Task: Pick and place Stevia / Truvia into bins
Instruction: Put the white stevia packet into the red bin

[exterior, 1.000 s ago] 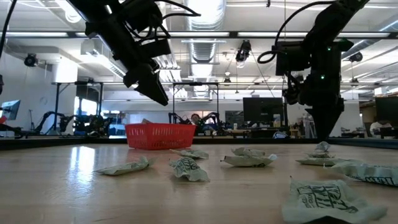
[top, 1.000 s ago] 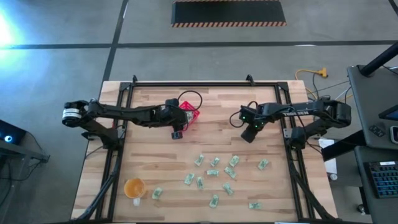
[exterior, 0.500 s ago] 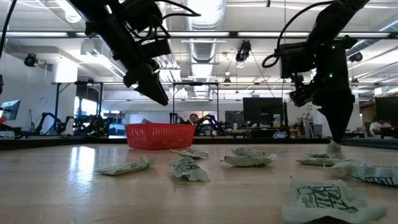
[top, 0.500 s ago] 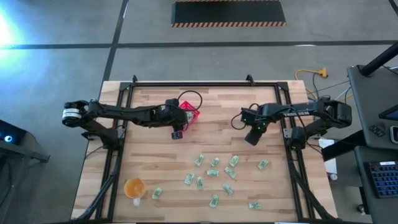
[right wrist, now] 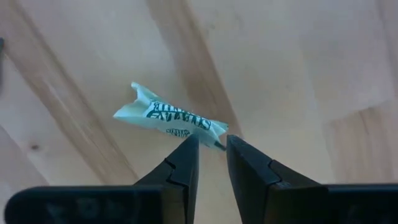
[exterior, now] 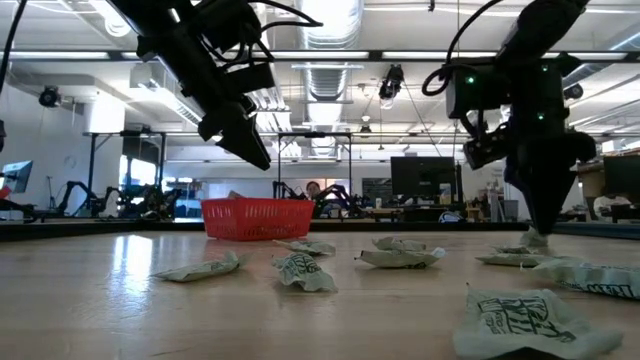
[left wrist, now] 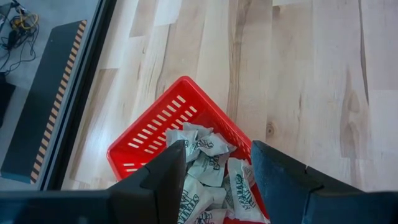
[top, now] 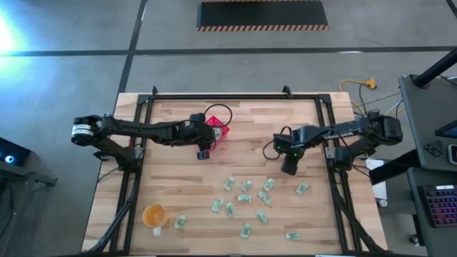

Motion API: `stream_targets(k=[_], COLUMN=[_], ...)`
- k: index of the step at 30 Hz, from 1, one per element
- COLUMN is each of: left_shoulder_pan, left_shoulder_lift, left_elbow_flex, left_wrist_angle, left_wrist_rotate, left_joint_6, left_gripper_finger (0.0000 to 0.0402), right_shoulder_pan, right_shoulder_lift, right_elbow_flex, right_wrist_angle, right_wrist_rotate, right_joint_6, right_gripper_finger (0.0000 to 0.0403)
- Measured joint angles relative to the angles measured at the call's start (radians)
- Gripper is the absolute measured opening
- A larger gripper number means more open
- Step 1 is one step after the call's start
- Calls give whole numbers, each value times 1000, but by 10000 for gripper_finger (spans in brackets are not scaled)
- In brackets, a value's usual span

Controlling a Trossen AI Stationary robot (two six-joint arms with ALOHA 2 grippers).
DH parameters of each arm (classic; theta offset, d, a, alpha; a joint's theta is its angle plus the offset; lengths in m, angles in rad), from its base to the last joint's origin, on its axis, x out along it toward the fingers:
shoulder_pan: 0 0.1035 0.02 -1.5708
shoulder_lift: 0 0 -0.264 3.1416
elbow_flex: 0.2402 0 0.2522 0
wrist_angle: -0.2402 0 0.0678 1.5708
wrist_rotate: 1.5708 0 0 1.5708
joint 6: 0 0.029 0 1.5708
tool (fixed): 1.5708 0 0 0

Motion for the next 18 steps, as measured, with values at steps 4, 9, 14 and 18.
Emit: stream_targets(k=[4,9,14,18], left_shoulder_pan=[0,0,0,0], left_shoulder_lift=[0,0,0,0], left_elbow_flex=[0,0,0,0], left_wrist_angle=[0,0,0,0], left_wrist_rotate=[0,0,0,0], left_joint_6=[0,0,0,0], left_gripper_finger=[167,167,167,167], right_shoulder_pan=[28,52,53,54], right_shoulder_lift=[37,85,87,70], right_elbow_flex=[0,5,6,4], right_wrist_angle=[17,20,18,21], right_wrist_rotate=[1,14,19,26], right_joint_6=[-15,-42,-45,-50], right_gripper_finger=[68,75,69,41])
